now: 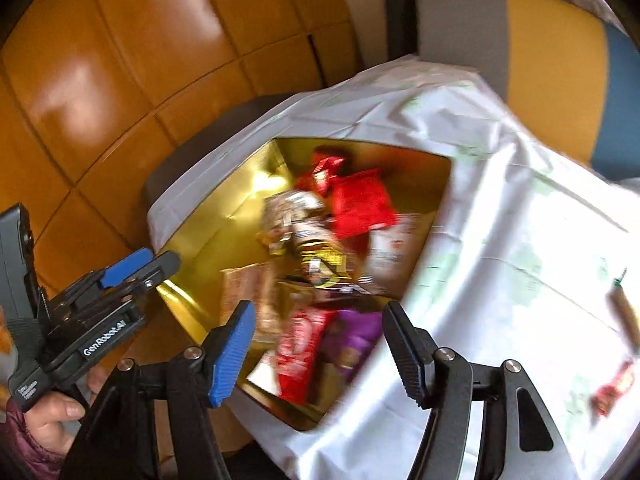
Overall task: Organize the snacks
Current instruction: 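Carry the pastry bag into the gold tray and open the right tool, then move both tools back over the table and grasp the red bar with left tool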
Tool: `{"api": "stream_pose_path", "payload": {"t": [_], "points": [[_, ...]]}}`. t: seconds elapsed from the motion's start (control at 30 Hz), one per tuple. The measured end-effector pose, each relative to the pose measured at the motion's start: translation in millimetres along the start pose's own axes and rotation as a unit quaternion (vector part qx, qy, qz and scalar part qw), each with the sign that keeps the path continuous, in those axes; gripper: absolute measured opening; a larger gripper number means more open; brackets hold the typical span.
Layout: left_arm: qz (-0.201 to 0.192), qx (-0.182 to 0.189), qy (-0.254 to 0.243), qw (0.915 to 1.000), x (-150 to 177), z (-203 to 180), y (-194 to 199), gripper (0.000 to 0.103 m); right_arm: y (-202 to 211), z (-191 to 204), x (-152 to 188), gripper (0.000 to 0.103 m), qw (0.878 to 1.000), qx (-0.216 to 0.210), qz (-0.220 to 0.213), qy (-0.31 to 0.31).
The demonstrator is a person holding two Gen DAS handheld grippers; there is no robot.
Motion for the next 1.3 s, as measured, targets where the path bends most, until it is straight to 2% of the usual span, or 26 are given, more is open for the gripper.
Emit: {"api": "stream_pose_path", "payload": {"t": [0.4,0.47,0.53,0.77,0.93,1.03,1.13,1.17,1.3], "points": [[0.0,0.025,-0.056,0.9981,4,-41,7,0.049,57,-95,30,0.067,0.993,0.104,-0.009,-0.05],[0.003,0.033,-0.068,0.9972,5,-50,7,0.049,65,-109,36,0.07,0.992,0.117,-0.009,-0.054],[0.004,0.038,-0.081,0.996,6,-61,8,0.049,77,-127,42,0.075,0.989,0.137,-0.006,-0.06],[0.004,0.07,-0.122,0.99,6,-100,9,0.049,121,-199,61,0.075,0.972,0.205,-0.012,-0.111],[0.016,0.093,-0.159,0.9828,14,-133,5,0.049,149,-263,83,0.081,0.947,0.275,-0.014,-0.164],[0.028,0.11,-0.188,0.9755,23,-159,4,0.049,165,-307,109,0.081,0.921,0.31,-0.029,-0.234],[0.038,0.128,-0.227,0.9647,33,-193,4,0.049,175,-339,133,0.081,0.892,0.32,-0.024,-0.317],[0.041,0.135,-0.236,0.9615,36,-201,3,0.049,182,-346,137,0.081,0.883,0.32,-0.037,-0.34],[0.072,0.178,-0.269,0.9437,53,-250,-6,0.049,190,-354,138,0.081,0.877,0.315,-0.056,-0.358]]}}
Point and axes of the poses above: each gripper's, at about its wrist camera, not at the fingertips, and y roughly against the way its jaws point, z to its left, x to its underside, the point moved 4 cm from there along -y, roughly the way its jaws point, and after that the axes turned 7 degrees about y, right-handed, at the moved point
